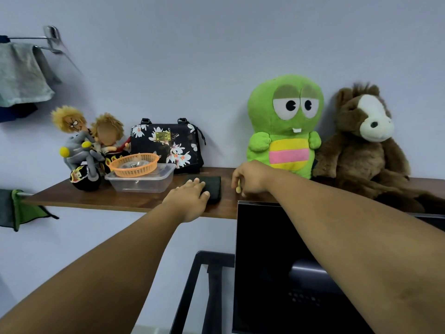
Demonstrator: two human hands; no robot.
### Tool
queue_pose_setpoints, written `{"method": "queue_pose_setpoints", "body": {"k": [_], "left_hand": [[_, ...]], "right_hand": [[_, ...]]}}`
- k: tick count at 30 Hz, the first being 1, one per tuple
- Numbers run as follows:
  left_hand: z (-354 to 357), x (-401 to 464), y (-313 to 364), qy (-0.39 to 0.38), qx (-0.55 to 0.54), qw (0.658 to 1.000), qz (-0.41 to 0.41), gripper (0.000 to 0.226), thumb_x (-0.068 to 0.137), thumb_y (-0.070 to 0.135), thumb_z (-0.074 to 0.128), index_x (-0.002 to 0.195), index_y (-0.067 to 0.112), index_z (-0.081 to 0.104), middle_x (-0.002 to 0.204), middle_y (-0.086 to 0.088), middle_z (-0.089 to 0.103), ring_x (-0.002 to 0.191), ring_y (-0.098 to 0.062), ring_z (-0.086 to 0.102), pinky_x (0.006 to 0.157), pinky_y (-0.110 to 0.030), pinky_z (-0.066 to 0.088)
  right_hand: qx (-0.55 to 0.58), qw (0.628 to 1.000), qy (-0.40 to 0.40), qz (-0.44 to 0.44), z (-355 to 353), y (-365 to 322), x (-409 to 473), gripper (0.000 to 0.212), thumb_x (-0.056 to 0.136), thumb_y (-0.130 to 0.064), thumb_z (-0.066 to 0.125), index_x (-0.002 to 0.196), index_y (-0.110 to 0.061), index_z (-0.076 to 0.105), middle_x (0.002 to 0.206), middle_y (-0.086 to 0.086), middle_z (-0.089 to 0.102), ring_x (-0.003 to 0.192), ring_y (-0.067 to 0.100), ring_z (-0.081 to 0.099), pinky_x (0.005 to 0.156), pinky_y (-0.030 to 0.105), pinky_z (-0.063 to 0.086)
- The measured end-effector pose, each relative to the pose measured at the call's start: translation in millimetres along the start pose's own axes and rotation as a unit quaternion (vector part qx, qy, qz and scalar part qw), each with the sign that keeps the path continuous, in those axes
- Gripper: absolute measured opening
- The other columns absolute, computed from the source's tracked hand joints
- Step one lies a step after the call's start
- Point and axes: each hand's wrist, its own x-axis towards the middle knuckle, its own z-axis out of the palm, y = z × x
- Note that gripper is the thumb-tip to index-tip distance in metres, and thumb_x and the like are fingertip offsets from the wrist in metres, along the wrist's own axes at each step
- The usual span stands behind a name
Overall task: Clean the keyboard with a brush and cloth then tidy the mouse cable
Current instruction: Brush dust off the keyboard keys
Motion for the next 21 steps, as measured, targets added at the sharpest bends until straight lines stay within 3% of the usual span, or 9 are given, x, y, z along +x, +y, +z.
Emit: {"method": "queue_pose_setpoints", "body": {"k": [6,10,15,17,21], "left_hand": [[-2,-1,1,0.012,-0.006,1.0,-0.001,0.057,0.101,0.045,0.02,0.153,0.021,0.018,0.162,-0.001,0.01,0.148,-0.023,0.012,0.117,-0.043,0.015],[-12,-2,7,0.04,-0.006,0.999,0.01,0.056,0.101,0.045,0.021,0.153,0.021,0.021,0.161,-0.001,0.013,0.147,-0.022,0.014,0.117,-0.043,0.017],[-26,-8,22,0.114,-0.047,0.991,0.043,0.054,0.101,0.043,0.025,0.15,0.021,0.028,0.16,-0.001,0.02,0.146,-0.022,0.018,0.117,-0.044,0.019],[-28,-13,32,0.158,-0.054,0.984,0.061,0.052,0.101,0.042,0.027,0.148,0.02,0.032,0.158,-0.003,0.025,0.145,-0.021,0.022,0.116,-0.043,0.021],[-26,-35,62,0.256,-0.073,0.959,0.1,0.059,0.094,0.045,0.027,0.142,0.016,0.041,0.152,-0.007,0.037,0.143,-0.023,0.029,0.113,-0.042,0.025]], "right_hand": [[0.037,0.997,0.071,-0.015,-6,4,-14,0.025,0.074,-0.002,0.076,0.093,-0.017,0.071,0.065,-0.017,0.058,0.058,-0.008,0.05,0.05,0.002,0.034],[0.092,0.985,0.149,-0.007,-9,11,-29,0.017,0.077,-0.008,0.077,0.092,-0.015,0.071,0.067,-0.012,0.06,0.061,-0.003,0.053,0.055,0.009,0.038],[0.152,0.944,0.292,-0.006,-15,23,-50,0.013,0.084,-0.013,0.071,0.096,-0.02,0.069,0.072,0.001,0.067,0.076,0.02,0.067,0.072,0.028,0.05],[0.187,0.923,0.337,-0.012,-19,29,-64,0.016,0.084,-0.014,0.071,0.097,-0.024,0.07,0.072,0.001,0.068,0.074,0.018,0.067,0.074,0.031,0.052],[0.294,0.856,0.424,-0.022,-30,40,-107,0.022,0.085,-0.013,0.071,0.096,-0.031,0.068,0.071,-0.004,0.068,0.069,0.011,0.068,0.073,0.024,0.053]]}}
